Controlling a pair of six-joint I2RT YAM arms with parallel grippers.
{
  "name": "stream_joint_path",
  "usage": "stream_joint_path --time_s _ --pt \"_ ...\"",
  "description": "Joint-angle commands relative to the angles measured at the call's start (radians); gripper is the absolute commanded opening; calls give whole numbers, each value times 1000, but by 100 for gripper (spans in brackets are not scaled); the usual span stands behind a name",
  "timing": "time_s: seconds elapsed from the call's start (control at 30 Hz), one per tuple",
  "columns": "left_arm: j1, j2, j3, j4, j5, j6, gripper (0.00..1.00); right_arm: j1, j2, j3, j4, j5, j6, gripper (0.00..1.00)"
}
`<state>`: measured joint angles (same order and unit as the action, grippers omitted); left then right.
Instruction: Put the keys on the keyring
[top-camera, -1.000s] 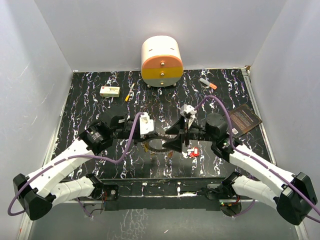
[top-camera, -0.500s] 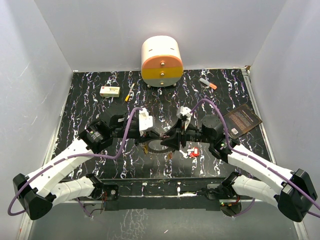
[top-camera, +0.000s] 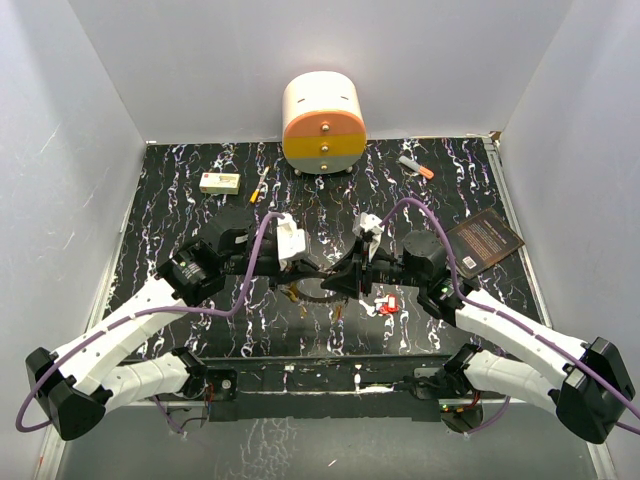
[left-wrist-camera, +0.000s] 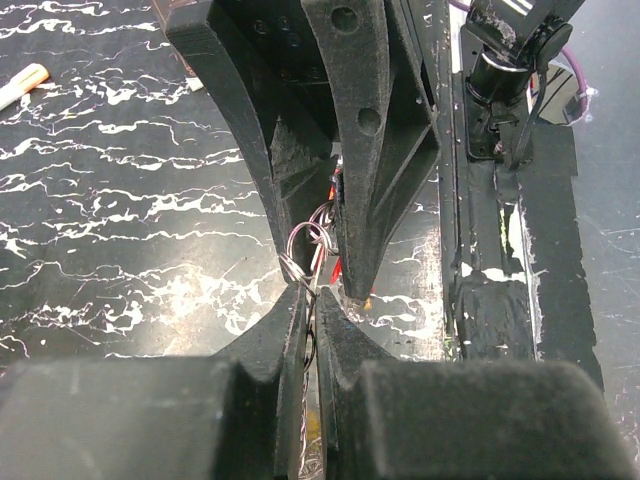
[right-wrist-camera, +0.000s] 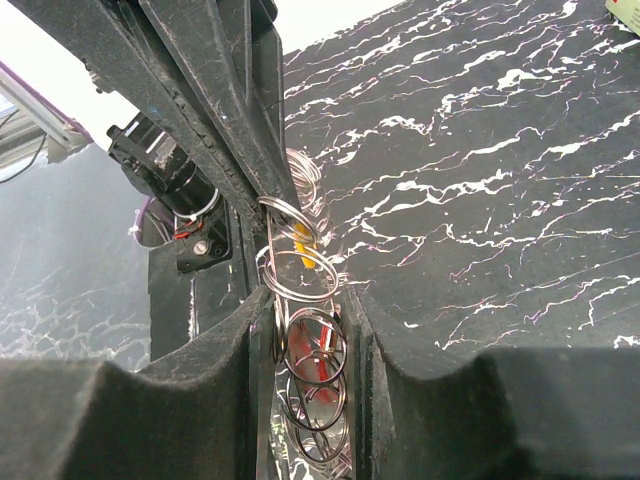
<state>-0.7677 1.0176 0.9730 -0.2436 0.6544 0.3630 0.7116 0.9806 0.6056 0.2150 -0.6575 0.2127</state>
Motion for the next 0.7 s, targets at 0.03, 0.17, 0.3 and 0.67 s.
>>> stream_joint_path --time_s 0.03,0.17,0.3,0.67 --pt "-2 -25 53 -8 -31 36 3 3 -25 16 85 37 -20 13" --pt "-2 -26 87 -47 -132 94 26 5 -24 28 58 42 -22 11" --pt "-2 -34 116 -84 -160 124 49 10 -22 40 27 46 -30 9" --pt "-4 55 134 -120 117 170 60 33 -9 68 1 42 -26 8"
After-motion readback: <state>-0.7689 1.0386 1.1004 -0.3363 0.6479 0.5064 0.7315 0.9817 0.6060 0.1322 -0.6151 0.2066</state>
